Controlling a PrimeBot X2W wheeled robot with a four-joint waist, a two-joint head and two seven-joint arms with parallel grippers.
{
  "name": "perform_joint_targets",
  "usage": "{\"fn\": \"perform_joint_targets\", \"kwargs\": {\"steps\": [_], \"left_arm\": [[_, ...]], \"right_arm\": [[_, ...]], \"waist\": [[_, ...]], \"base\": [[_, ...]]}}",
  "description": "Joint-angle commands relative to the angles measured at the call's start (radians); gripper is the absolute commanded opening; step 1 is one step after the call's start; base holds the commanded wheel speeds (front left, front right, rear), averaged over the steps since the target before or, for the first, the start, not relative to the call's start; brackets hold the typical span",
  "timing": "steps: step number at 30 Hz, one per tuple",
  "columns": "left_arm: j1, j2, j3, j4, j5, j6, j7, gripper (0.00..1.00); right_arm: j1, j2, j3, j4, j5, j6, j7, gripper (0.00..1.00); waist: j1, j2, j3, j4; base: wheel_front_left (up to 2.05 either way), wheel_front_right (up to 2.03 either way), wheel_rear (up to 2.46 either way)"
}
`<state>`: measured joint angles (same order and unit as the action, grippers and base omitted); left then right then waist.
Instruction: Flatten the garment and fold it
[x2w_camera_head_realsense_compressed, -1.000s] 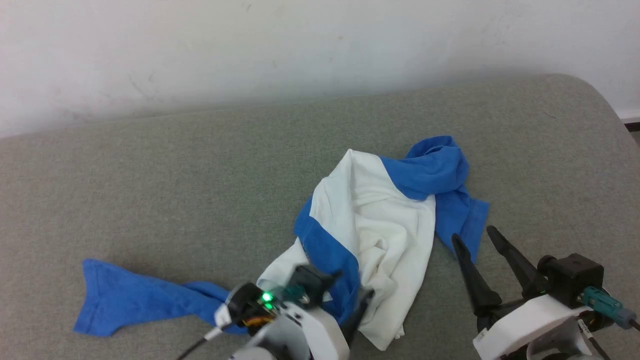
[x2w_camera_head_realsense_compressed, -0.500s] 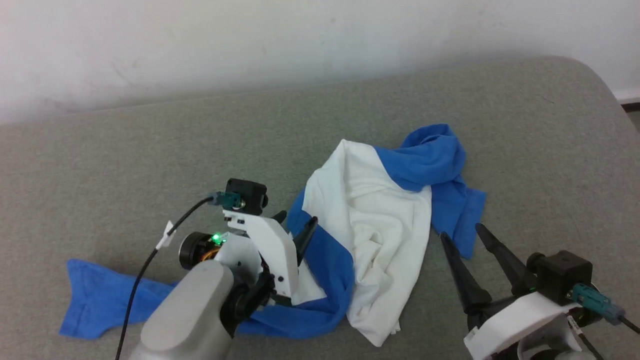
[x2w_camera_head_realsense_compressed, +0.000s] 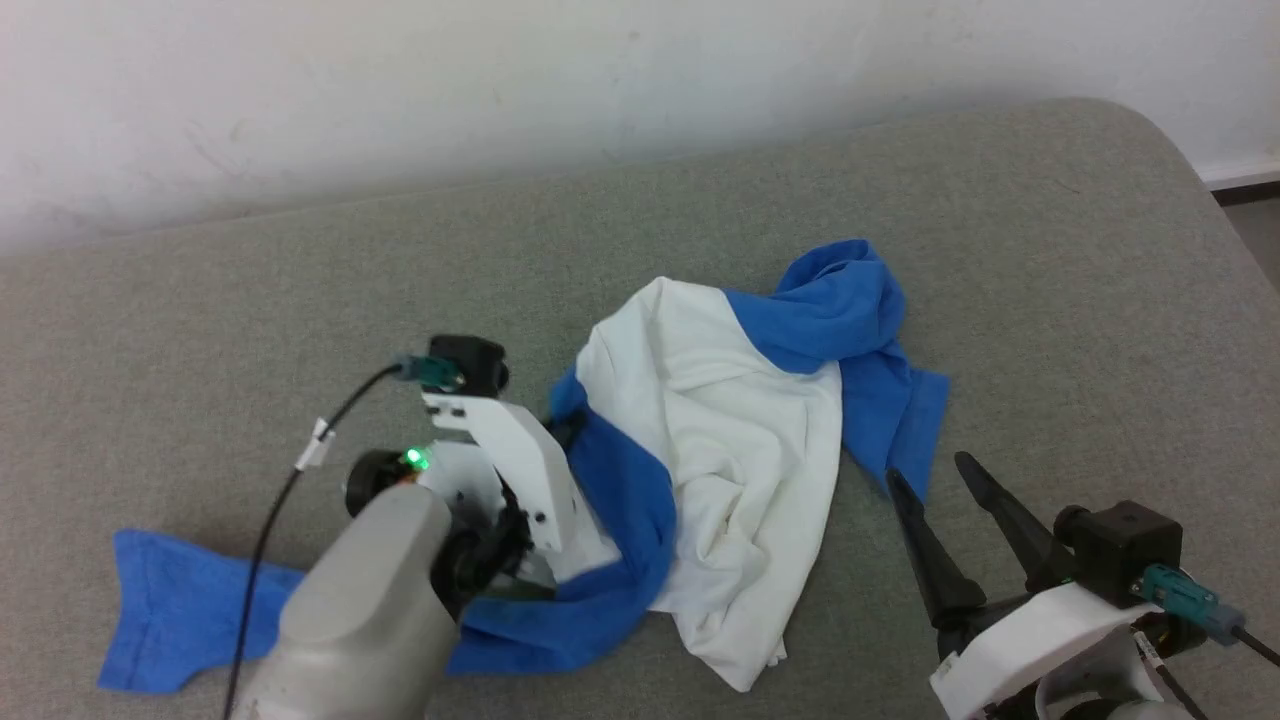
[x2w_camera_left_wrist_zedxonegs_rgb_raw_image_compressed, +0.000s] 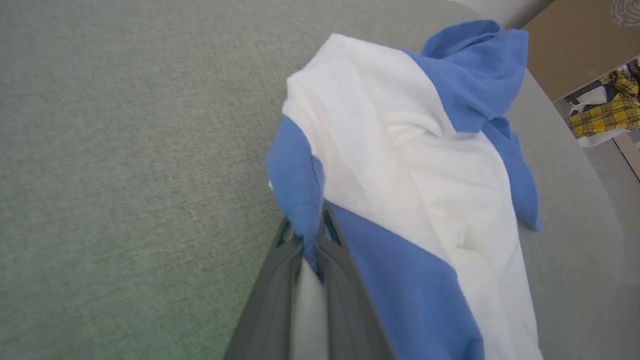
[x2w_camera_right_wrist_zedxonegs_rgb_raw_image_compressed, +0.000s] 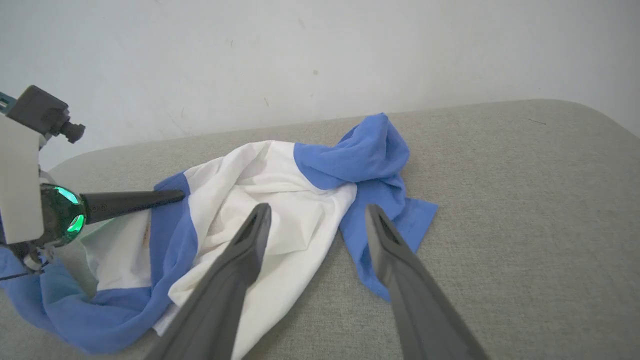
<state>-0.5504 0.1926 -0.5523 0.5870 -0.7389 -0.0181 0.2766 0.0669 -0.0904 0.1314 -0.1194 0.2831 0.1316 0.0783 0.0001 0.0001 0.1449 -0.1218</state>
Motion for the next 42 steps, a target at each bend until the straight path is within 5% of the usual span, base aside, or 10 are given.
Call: {"fn": "perform_joint_targets", "kwargs": {"steps": [1,6,15,22,24,33,42], "left_arm": [[-0.029,0.013,0.013,0.004,0.009,0.0,-0.026,0.0],[-0.099,0.081,0.036,0.001,0.053,0.029,-0.066,0.0],[-0.269,0.239,0.041,0.116,0.124,0.056,0.037,0.0],[-0.317,0.245,0.078,0.272,0.112,0.069,-0.043,0.02],[-0.309,0.226,0.088,0.297,0.096,0.071,-0.063,1.0],[-0.201,0.209,0.112,0.201,0.074,0.054,-0.247,1.0],[0.063,0.296,0.046,-0.269,0.055,0.103,-0.043,1.0]], "right_arm": [[-0.003,0.005,-0.002,0.006,0.003,-0.001,-0.004,1.0],[0.0,0.008,0.003,0.014,0.006,-0.001,0.005,1.0],[-0.043,0.008,0.037,0.016,0.017,-0.001,0.003,1.0],[-0.075,0.007,0.052,0.036,0.029,-0.001,-0.022,1.0],[-0.076,0.007,0.048,0.04,0.03,-0.001,-0.027,1.0],[-0.048,0.009,0.02,0.04,0.018,-0.001,-0.021,1.0],[-0.001,0.012,-0.002,0.014,0.004,-0.001,0.011,1.0]], "waist": [[-0.0001,-0.0001,-0.006,0.003],[-0.0001,-0.0001,-0.012,0.007],[-0.0001,-0.0001,0.071,-0.053],[-0.0001,-0.0001,0.121,-0.095],[-0.0001,-0.0001,0.119,-0.094],[-0.0001,-0.0001,0.053,-0.04],[-0.0001,-0.0001,-0.007,0.02]], "base": [[0.0,0.0,0.0],[0.0,0.0,0.0],[0.0,0.0,0.0],[0.0,0.0,0.0],[0.0,0.0,0.0],[0.0,0.0,0.0],[0.0,0.0,0.0]]}}
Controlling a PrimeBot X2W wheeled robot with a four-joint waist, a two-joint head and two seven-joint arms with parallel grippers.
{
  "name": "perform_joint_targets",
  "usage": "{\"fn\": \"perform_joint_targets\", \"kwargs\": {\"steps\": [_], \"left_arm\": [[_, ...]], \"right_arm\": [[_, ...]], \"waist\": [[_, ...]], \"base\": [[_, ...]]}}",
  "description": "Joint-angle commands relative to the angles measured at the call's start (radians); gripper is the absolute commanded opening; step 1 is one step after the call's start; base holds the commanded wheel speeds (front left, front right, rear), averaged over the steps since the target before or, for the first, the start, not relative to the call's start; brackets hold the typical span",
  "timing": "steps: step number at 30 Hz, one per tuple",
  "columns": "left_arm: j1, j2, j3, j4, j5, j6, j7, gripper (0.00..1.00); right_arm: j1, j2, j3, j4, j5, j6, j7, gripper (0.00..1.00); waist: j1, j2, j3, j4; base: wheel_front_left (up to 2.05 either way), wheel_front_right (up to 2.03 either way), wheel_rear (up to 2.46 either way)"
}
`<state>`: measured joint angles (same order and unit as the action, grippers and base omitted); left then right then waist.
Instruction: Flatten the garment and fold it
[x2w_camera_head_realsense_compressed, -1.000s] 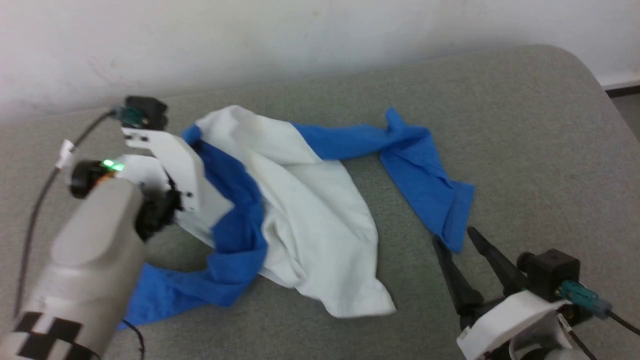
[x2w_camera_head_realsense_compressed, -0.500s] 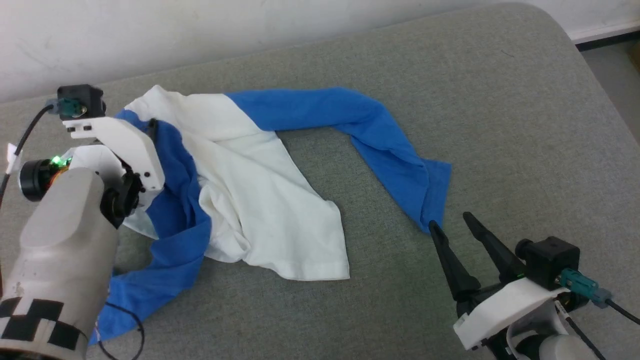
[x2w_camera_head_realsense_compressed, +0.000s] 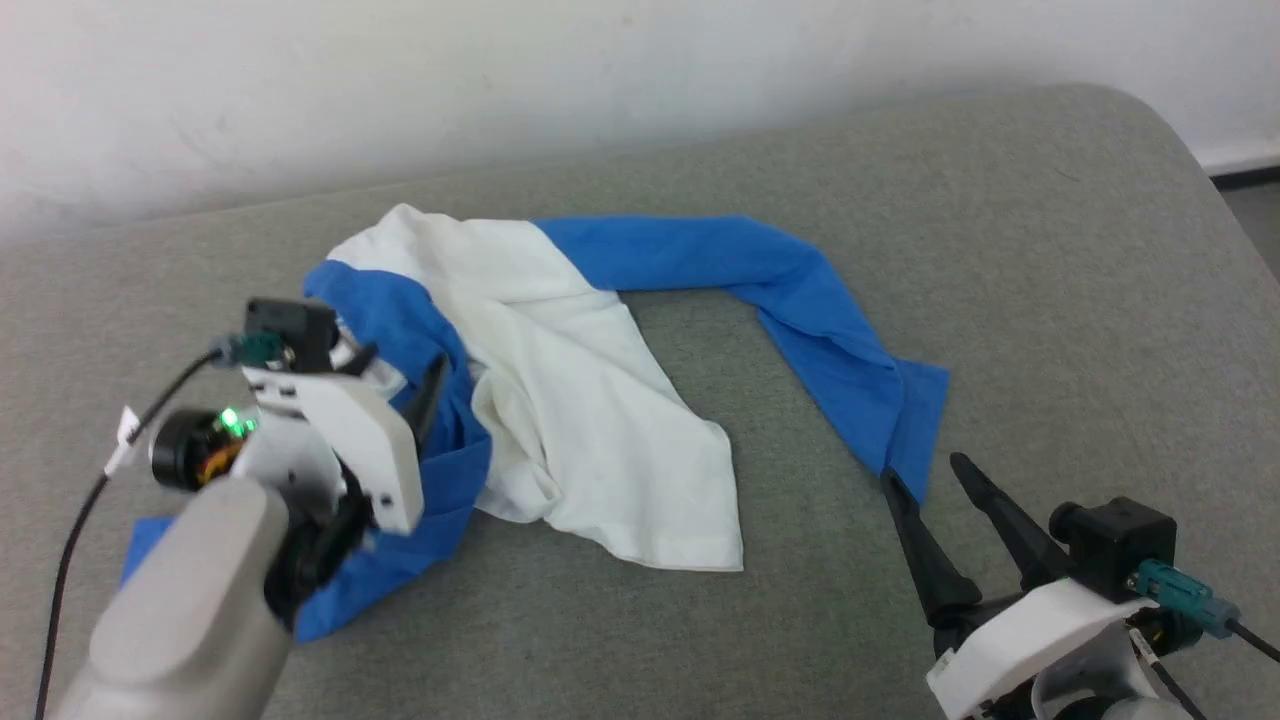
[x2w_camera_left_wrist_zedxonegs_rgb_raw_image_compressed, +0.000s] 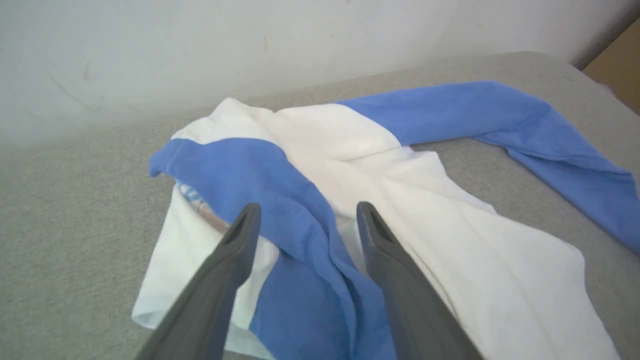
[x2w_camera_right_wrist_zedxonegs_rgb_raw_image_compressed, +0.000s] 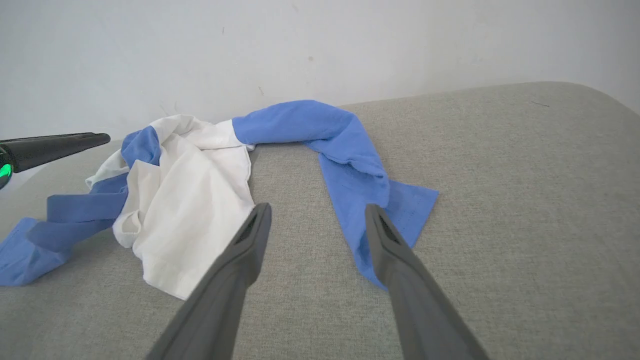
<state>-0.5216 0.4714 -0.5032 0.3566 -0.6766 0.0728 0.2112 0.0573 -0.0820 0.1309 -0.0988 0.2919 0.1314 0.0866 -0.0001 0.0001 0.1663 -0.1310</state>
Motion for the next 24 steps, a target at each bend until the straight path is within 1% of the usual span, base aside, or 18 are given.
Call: {"fn": "perform_joint_targets", "kwargs": {"steps": [1,5,6,7,9,12,15,16,17,18,19,21,23,24], "left_arm": [[0.07,0.034,-0.008,-0.104,-0.018,0.024,0.062,1.0],[0.195,0.101,-0.025,-0.314,-0.047,0.088,0.202,1.0],[0.221,0.113,-0.028,-0.35,-0.054,0.103,0.226,1.0],[0.221,0.113,-0.028,-0.35,-0.054,0.103,0.226,1.0],[0.262,0.132,-0.034,-0.401,-0.06,0.127,0.26,1.0],[0.292,0.134,-0.039,-0.41,-0.064,0.151,0.275,1.0],[0.288,0.128,-0.04,-0.36,-0.06,0.158,0.269,1.0],[0.286,0.122,-0.04,-0.339,-0.064,0.159,0.27,0.98],[0.283,0.12,-0.041,-0.318,-0.06,0.162,0.269,0.47],[0.283,0.118,-0.043,-0.305,-0.061,0.162,0.271,0.0],[0.283,0.111,-0.039,-0.301,-0.07,0.162,0.267,0.0],[0.282,0.114,-0.026,-0.305,-0.071,0.167,0.252,0.0],[0.285,0.13,0.004,-0.325,-0.068,0.189,0.227,0.0],[0.288,0.141,0.029,-0.342,-0.068,0.208,0.211,0.0]], "right_arm": [[0.012,0.004,-0.002,-0.009,-0.005,-0.001,0.006,1.0],[0.016,0.005,0.001,-0.015,-0.006,-0.001,0.015,1.0],[0.015,0.006,0.002,-0.015,-0.006,-0.001,0.016,1.0],[0.015,0.006,0.002,-0.015,-0.006,-0.001,0.016,1.0],[0.013,0.006,0.005,-0.013,-0.005,-0.001,0.017,1.0],[0.009,0.007,0.009,-0.01,-0.004,-0.001,0.017,1.0],[0.001,0.007,0.014,-0.006,-0.003,-0.001,0.016,1.0],[0.0,0.007,0.016,-0.004,-0.002,-0.001,0.016,1.0],[-0.002,0.007,0.02,-0.002,-0.002,-0.001,0.016,1.0],[-0.002,0.006,0.022,0.0,-0.001,-0.001,0.015,1.0],[-0.001,0.006,0.02,0.002,-0.001,-0.001,0.014,1.0],[0.005,0.007,0.012,0.005,-0.001,-0.001,0.012,1.0],[0.013,0.008,0.007,0.008,-0.002,-0.001,0.013,1.0],[0.017,0.008,0.005,0.009,-0.003,-0.001,0.013,1.0]], "waist": [[0.0001,-0.0001,-0.031,0.032],[0.0001,-0.0001,-0.033,0.037],[0.0001,-0.0001,-0.032,0.036],[0.0001,-0.0001,-0.032,0.036],[0.0001,-0.0001,-0.029,0.035],[0.0001,-0.0001,-0.024,0.033],[0.0001,-0.0001,-0.021,0.028],[0.0001,-0.0001,-0.021,0.026],[0.0001,-0.0001,-0.023,0.022],[0.0001,-0.0001,-0.026,0.018],[0.0001,-0.0001,-0.028,0.016],[0.0001,-0.0001,-0.035,0.016],[0.0001,-0.0001,-0.043,0.016],[0.0001,-0.0001,-0.048,0.017]], "base": [[0.0,0.0,0.0],[0.0,0.0,0.0],[0.0,0.0,0.0],[0.0,0.0,0.0],[0.0,0.0,0.0],[0.0,0.0,0.0],[0.0,0.0,0.0],[0.0,0.0,0.0],[0.0,0.0,0.0],[0.0,0.0,0.0],[0.0,0.0,0.0],[0.0,0.0,0.0],[0.0,0.0,0.0],[0.0,0.0,0.0]]}}
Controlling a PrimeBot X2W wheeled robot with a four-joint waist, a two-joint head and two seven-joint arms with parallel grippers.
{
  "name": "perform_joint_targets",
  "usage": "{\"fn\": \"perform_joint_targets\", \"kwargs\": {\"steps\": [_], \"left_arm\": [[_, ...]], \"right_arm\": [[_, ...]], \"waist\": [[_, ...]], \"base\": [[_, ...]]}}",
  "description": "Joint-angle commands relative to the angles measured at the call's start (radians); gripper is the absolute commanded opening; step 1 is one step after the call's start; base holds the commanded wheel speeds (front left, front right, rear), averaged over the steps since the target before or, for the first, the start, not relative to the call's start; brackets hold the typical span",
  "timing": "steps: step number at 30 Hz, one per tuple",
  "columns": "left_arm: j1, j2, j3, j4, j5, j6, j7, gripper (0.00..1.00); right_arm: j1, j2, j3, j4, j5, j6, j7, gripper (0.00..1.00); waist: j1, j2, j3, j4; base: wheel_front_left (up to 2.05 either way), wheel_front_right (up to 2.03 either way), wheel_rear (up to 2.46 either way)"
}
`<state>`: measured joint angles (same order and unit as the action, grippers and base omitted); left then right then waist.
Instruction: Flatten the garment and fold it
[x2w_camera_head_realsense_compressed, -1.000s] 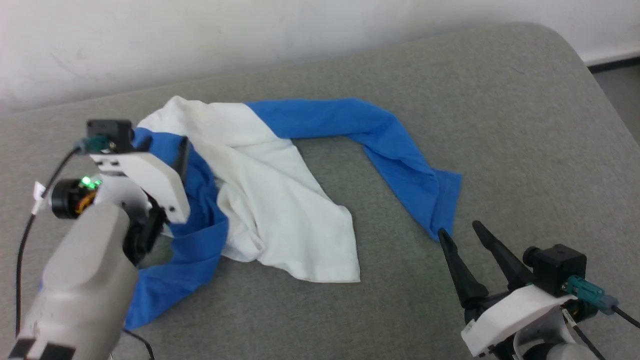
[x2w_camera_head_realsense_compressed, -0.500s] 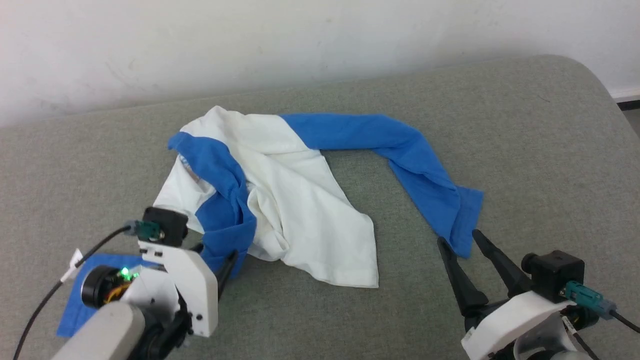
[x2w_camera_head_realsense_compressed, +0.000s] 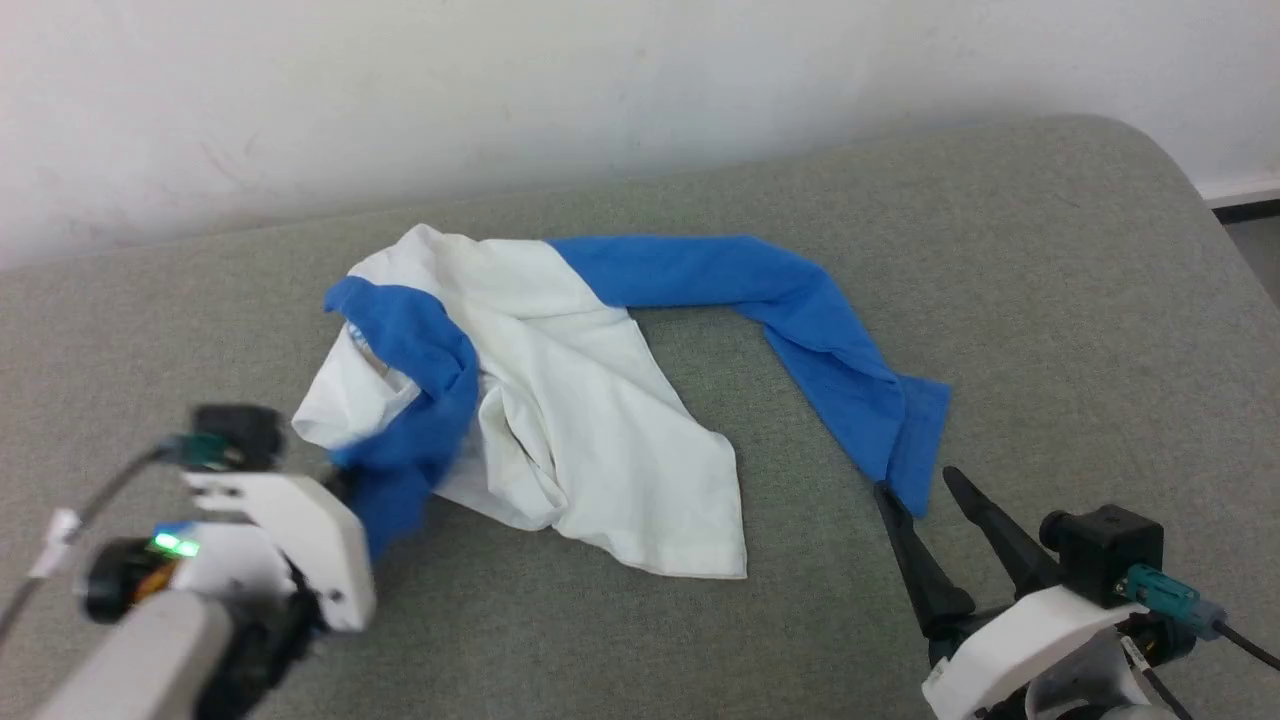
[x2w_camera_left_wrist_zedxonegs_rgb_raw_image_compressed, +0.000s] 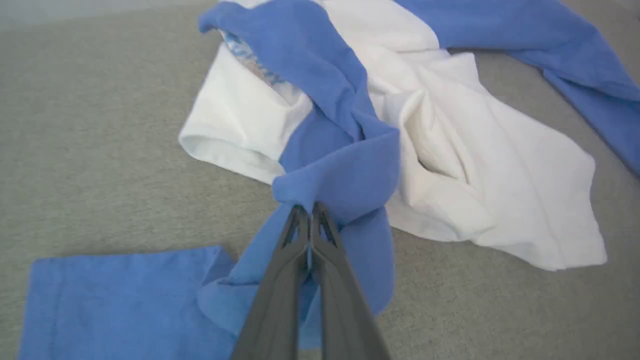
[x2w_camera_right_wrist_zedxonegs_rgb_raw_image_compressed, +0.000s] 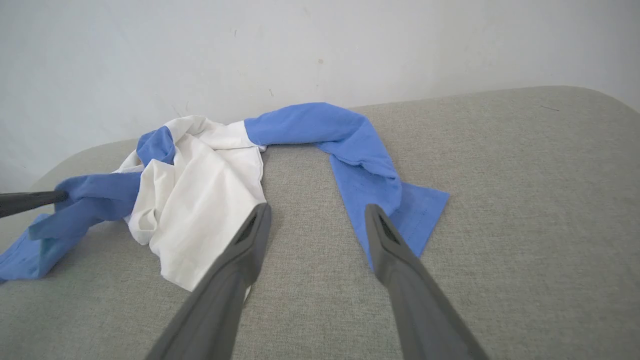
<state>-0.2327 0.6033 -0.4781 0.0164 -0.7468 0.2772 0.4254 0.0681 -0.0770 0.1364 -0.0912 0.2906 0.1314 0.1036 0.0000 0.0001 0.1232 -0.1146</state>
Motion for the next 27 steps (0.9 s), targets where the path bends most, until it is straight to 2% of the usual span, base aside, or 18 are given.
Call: {"fn": "perform_joint_targets", "kwargs": {"steps": [1,5,7,10,15,19,20,21,23,27], "left_arm": [[0.005,0.023,0.035,-0.021,0.003,0.028,-0.021,0.0],[0.067,0.107,0.183,-0.08,-0.01,0.141,-0.064,0.0],[0.112,0.143,0.258,-0.086,-0.03,0.179,-0.082,0.0],[0.175,0.161,0.333,-0.063,-0.067,0.22,-0.088,0.0],[0.295,0.13,0.42,0.031,-0.145,0.237,-0.112,0.0],[0.359,0.07,0.457,0.093,-0.192,0.206,-0.171,0.0],[0.361,0.055,0.459,0.101,-0.198,0.194,-0.187,0.34],[0.358,0.04,0.457,0.106,-0.198,0.182,-0.209,1.0],[0.341,0.013,0.456,0.106,-0.191,0.158,-0.262,1.0],[0.308,-0.003,0.436,0.074,-0.112,0.138,-0.401,1.0]], "right_arm": [[0.01,0.004,-0.003,0.002,-0.002,-0.001,-0.004,1.0],[0.024,0.006,-0.011,-0.002,-0.006,-0.001,0.001,1.0],[0.025,0.007,-0.01,-0.005,-0.008,-0.001,0.005,1.0],[0.024,0.008,-0.007,-0.009,-0.009,-0.001,0.011,1.0],[0.017,0.005,0.004,-0.004,-0.008,-0.001,0.016,1.0],[0.02,0.005,-0.005,0.0,-0.005,-0.001,0.016,1.0],[0.019,0.003,-0.004,0.002,-0.005,-0.001,0.017,1.0],[0.018,0.002,-0.003,0.004,-0.005,-0.001,0.018,1.0],[0.013,-0.003,0.003,0.006,-0.004,-0.001,0.02,1.0],[-0.003,-0.017,0.022,0.01,-0.002,-0.001,0.025,1.0]], "waist": [[0.0,-0.0001,-0.01,0.004],[0.0,-0.0001,-0.02,0.013],[0.0,-0.0001,-0.02,0.016],[0.0,-0.0001,-0.016,0.023],[0.0,-0.0001,-0.012,0.014],[0.0,-0.0001,-0.005,0.019],[0.0,-0.0001,-0.004,0.022],[0.0,-0.0001,-0.003,0.026],[0.0,-0.0001,-0.004,0.035],[0.0,-0.0001,-0.013,0.048]], "base": [[0.0,0.0,0.0],[0.0,0.0,0.0],[0.0,0.0,0.0],[0.0,0.0,0.0],[0.0,0.0,0.0],[0.0,0.0,0.0],[0.0,0.0,0.0],[0.0,0.0,0.0],[0.0,0.0,0.0],[0.0,0.0,0.0]]}}
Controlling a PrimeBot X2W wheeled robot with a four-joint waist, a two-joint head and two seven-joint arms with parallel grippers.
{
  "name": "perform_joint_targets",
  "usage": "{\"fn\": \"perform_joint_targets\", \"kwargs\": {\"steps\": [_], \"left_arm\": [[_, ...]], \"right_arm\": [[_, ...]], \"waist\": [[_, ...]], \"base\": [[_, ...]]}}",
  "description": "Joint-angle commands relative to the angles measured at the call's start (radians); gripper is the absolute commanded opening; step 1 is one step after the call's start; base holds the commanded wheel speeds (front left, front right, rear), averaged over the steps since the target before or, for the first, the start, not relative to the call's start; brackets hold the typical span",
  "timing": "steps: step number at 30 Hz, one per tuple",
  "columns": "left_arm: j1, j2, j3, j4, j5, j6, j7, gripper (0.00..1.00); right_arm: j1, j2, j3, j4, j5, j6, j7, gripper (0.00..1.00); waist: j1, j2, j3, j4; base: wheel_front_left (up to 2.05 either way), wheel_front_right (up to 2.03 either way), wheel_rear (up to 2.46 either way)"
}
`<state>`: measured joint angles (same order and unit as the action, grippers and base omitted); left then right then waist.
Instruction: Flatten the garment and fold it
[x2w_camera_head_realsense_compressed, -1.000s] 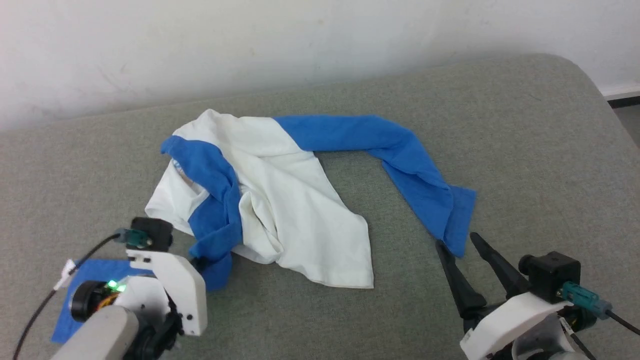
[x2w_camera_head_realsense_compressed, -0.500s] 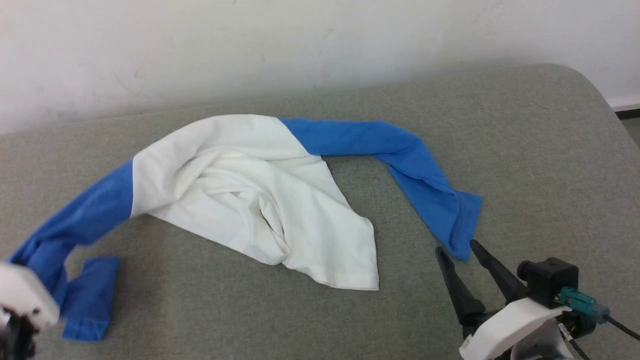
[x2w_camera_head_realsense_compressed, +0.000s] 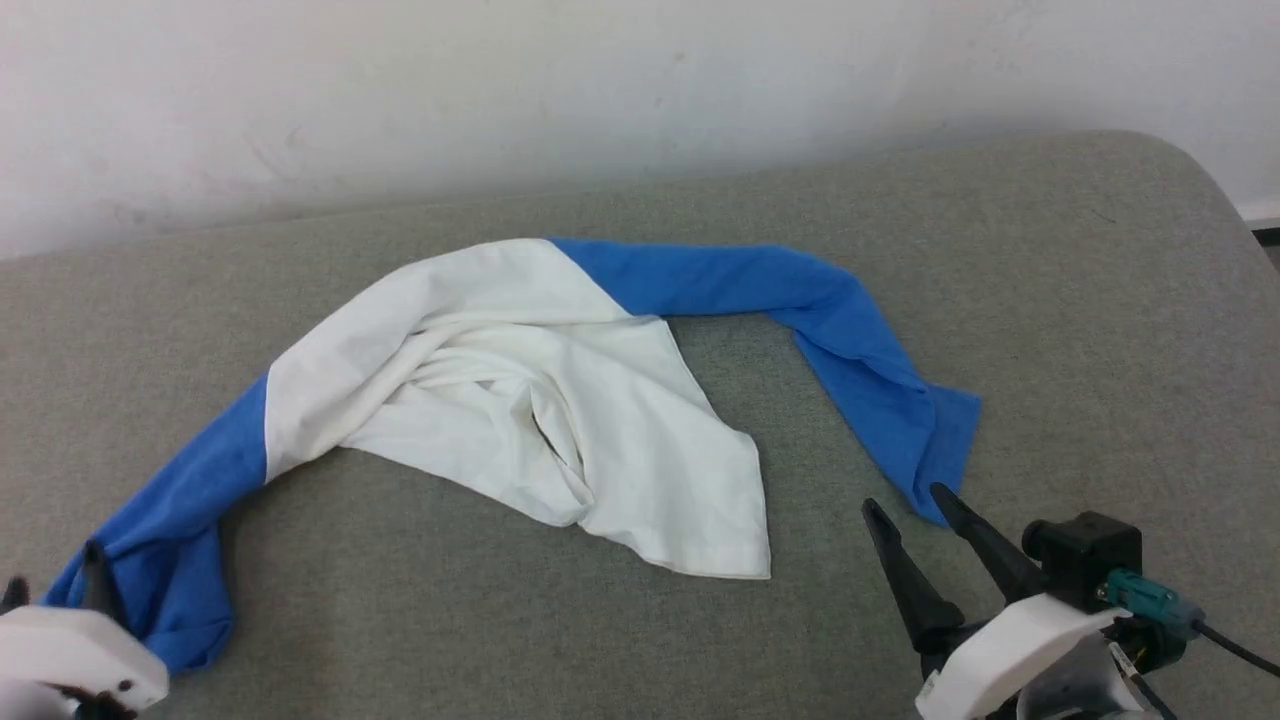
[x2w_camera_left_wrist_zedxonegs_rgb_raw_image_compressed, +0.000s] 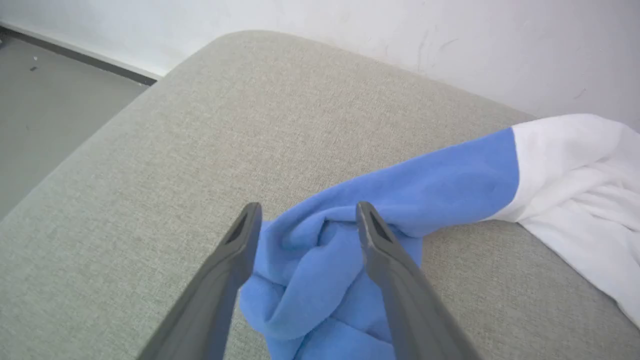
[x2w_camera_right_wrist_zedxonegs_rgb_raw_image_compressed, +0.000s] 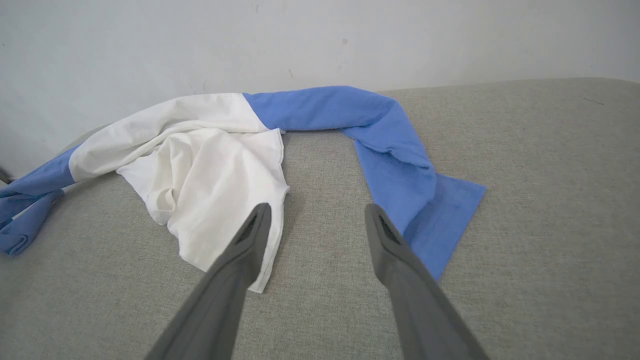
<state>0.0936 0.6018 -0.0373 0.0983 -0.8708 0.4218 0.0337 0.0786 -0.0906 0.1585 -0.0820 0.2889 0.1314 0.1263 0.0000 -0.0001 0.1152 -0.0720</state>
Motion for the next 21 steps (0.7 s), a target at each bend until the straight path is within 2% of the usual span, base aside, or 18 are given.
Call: {"fn": "perform_joint_targets", "kwargs": {"steps": [1,4,7,12,16,21], "left_arm": [[-0.025,-0.007,-0.019,-0.023,0.035,-0.01,-0.037,1.0],[-0.044,-0.023,-0.068,-0.077,0.097,-0.011,-0.093,1.0],[-0.065,-0.035,-0.135,-0.158,0.153,-0.001,-0.093,1.0],[-0.157,-0.043,-0.294,-0.233,0.203,-0.041,0.036,1.0],[-0.273,-0.067,-0.397,-0.165,0.203,-0.094,0.173,1.0],[-0.413,-0.092,-0.454,0.027,0.179,-0.155,0.304,1.0]], "right_arm": [[-0.016,-0.005,0.001,0.001,0.001,-0.001,0.004,1.0],[-0.016,-0.008,0.0,-0.004,0.0,-0.001,0.007,1.0],[-0.012,-0.008,0.0,-0.016,-0.002,-0.001,0.011,1.0],[-0.01,-0.006,0.003,-0.042,-0.006,-0.001,0.021,1.0],[-0.024,-0.007,0.016,-0.053,-0.005,-0.001,0.022,1.0],[-0.04,-0.004,0.023,-0.051,0.0,-0.001,0.015,1.0]], "waist": [[0.0,0.0001,-0.008,0.009],[0.0,0.0001,-0.019,0.017],[0.0,0.0001,-0.027,0.02],[0.0,0.0001,-0.021,0.014],[0.0,0.0001,0.004,-0.009],[0.0,0.0001,0.041,-0.044]], "base": [[0.0,0.0,0.0],[0.0,0.0,0.0],[0.0,0.0,0.0],[0.0,0.0,0.0],[0.0,0.0,0.0],[0.0,0.0,0.0]]}}
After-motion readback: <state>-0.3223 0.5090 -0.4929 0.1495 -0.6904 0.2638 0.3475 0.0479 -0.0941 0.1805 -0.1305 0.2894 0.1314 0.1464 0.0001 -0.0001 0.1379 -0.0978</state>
